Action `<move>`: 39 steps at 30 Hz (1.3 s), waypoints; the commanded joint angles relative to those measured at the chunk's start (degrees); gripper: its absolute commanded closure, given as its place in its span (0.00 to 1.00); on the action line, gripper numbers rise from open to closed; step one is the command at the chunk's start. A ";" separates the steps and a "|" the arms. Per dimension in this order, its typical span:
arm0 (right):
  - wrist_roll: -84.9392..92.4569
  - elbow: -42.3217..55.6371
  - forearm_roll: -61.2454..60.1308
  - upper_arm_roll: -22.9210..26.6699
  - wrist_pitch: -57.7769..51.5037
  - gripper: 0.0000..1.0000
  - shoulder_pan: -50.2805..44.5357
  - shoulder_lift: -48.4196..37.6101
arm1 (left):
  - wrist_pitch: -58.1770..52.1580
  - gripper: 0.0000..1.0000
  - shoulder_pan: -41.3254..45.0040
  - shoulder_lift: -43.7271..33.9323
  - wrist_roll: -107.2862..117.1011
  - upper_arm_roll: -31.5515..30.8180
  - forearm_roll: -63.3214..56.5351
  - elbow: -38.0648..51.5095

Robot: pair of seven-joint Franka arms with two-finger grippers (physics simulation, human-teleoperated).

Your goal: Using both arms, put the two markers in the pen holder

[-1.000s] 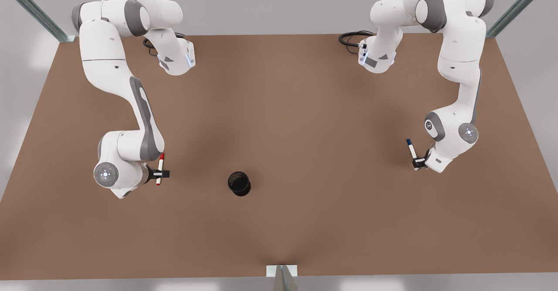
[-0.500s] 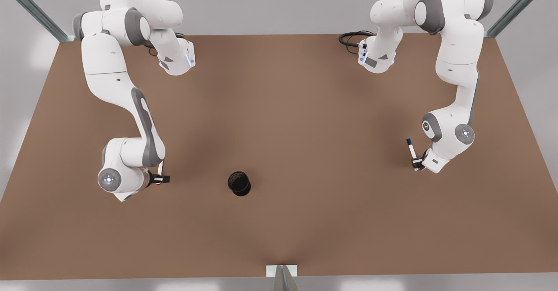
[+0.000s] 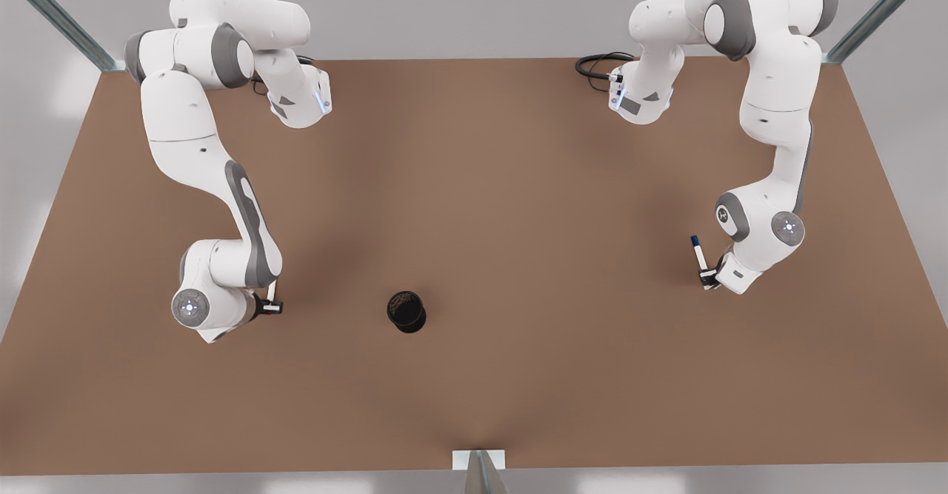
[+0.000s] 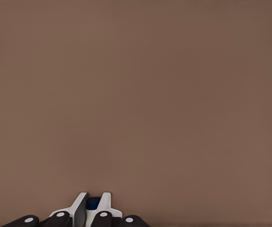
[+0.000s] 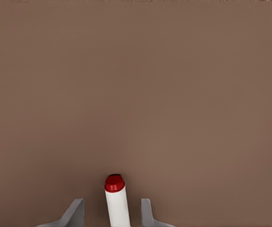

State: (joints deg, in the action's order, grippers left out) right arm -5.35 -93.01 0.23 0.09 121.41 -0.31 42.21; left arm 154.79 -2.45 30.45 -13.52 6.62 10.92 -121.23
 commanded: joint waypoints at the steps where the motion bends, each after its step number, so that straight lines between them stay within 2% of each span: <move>1: -0.01 0.02 -0.06 0.00 0.76 0.47 0.04 0.07 | -0.19 0.79 0.08 -0.13 1.12 -0.03 0.15 0.03; 2: -0.01 0.02 -0.14 0.00 0.85 0.53 0.04 0.25 | -0.46 0.79 0.43 -0.48 2.09 -0.12 0.06 0.03; 5: -0.10 0.02 -0.14 0.00 0.85 0.54 0.04 0.33 | -2.12 0.79 1.39 -2.24 2.53 -0.12 -0.11 0.73; 8: -0.01 0.02 -0.14 0.00 0.85 0.56 0.13 0.42 | -11.70 0.79 2.10 -3.38 4.99 -0.03 -0.90 6.44; 10: -0.10 0.02 -0.14 0.00 0.85 0.61 0.04 0.60 | -17.50 0.79 2.54 -3.64 11.23 -0.38 -7.93 11.18; 12: -0.10 0.02 -0.14 0.00 0.94 0.66 0.13 0.60 | -22.07 0.79 2.80 -3.91 12.64 -0.73 -9.87 14.52; 17: -0.10 0.02 -0.14 0.00 0.85 0.70 0.39 0.77 | -27.61 0.79 4.12 -4.87 15.01 -0.82 -13.29 18.39; 19: -0.10 0.11 -0.14 0.00 0.94 0.73 0.22 0.77 | -30.68 0.79 4.12 -4.96 23.26 -5.82 -13.91 20.76; 21: -0.10 0.20 -0.14 -0.17 0.59 0.75 0.04 0.34 | -36.39 0.79 8.95 -4.61 29.16 -6.27 -13.21 27.52; 24: 0.25 0.90 -0.14 -0.88 -0.12 0.76 0.04 -2.83 | -41.85 0.79 16.60 -5.14 37.25 -6.27 -3.37 34.91; 28: 2.71 3.45 -0.14 -1.76 -0.29 0.76 0.13 -9.60 | -42.73 0.79 23.37 -5.76 37.78 -6.36 6.57 41.86; 30: 3.15 4.24 -0.14 -3.07 -0.29 0.75 0.13 -11.71 | -36.23 0.79 27.06 -4.44 39.44 -7.15 6.57 42.39; 32: 3.07 4.42 -0.14 -4.13 -0.20 0.75 0.13 -12.59 | -23.76 0.79 32.42 -1.71 49.02 -7.68 6.48 42.39; 35: 3.33 6.26 -1.02 -5.62 -0.03 0.75 0.22 -13.11 | -3.72 0.79 36.02 4.79 54.30 -7.41 6.04 44.76; 37: 3.42 8.37 -0.94 -6.59 -0.03 0.75 0.13 -13.03 | 15.26 0.79 37.17 11.29 54.92 -7.50 6.13 48.27; 39: 3.42 10.30 -0.94 -7.56 -0.03 0.75 0.13 -13.03 | 23.97 0.79 37.87 14.11 56.23 -7.50 6.22 50.47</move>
State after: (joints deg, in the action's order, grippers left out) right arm -2.76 -83.27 -1.10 -7.38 121.51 -0.13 29.21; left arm 153.04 35.18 43.66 22.30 -0.85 16.20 -71.27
